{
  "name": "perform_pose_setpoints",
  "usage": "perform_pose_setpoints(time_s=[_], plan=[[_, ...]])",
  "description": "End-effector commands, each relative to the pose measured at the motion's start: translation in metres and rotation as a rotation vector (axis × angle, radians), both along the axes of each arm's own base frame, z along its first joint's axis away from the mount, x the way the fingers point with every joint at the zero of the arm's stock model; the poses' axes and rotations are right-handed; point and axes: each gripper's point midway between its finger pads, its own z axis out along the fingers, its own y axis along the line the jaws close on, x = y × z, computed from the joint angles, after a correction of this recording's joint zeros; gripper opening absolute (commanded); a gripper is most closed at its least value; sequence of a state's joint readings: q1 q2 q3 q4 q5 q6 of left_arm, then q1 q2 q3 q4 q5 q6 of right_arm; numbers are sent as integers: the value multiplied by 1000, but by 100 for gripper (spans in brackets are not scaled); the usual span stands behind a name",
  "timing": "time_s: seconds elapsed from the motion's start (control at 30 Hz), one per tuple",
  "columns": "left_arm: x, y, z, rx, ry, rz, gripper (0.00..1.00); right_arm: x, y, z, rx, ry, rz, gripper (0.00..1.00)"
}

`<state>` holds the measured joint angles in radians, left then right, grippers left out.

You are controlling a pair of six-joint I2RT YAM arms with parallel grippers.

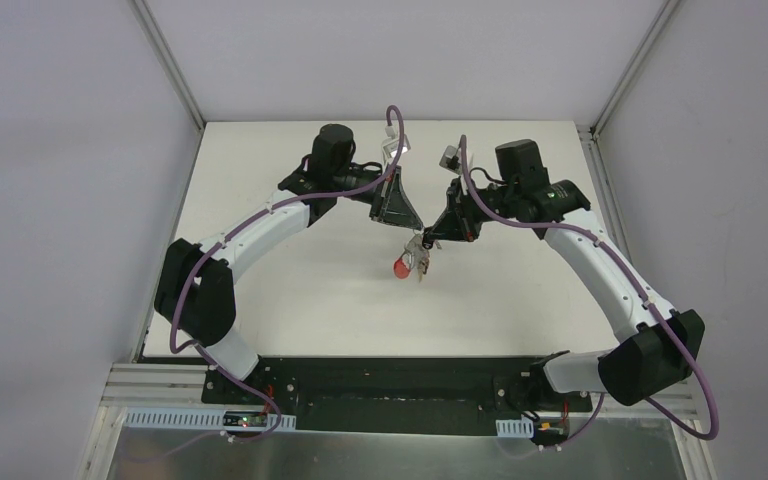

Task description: Put the keys on the keyring

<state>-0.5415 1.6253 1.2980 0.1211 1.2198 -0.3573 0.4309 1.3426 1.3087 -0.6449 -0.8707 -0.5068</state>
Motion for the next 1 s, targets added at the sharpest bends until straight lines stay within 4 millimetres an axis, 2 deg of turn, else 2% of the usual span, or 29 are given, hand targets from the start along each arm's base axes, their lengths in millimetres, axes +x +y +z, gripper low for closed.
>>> perform_pose_setpoints(time_s=[0.0,0.5,0.67,0.83,0.87,0.97], plan=[[-10,3,18,-41,-59,-52,0,13,0,25,27,-86,-28,1],[-18,4,10,-20,-76,-90,0,17,-6,22,-24,-113,-33,1],[-22,5,3,12,-78,-98,0,16,-6,27,-26,-121,-28,0],[-17,6,0,39,-101,-76,0,15,-6,34,-25,-136,-28,0],[-15,6,0,49,-107,-68,0,15,-6,35,-28,-142,-29,0],[-11,6,-3,78,-118,-52,11,16,-7,37,-33,-150,-38,0]])
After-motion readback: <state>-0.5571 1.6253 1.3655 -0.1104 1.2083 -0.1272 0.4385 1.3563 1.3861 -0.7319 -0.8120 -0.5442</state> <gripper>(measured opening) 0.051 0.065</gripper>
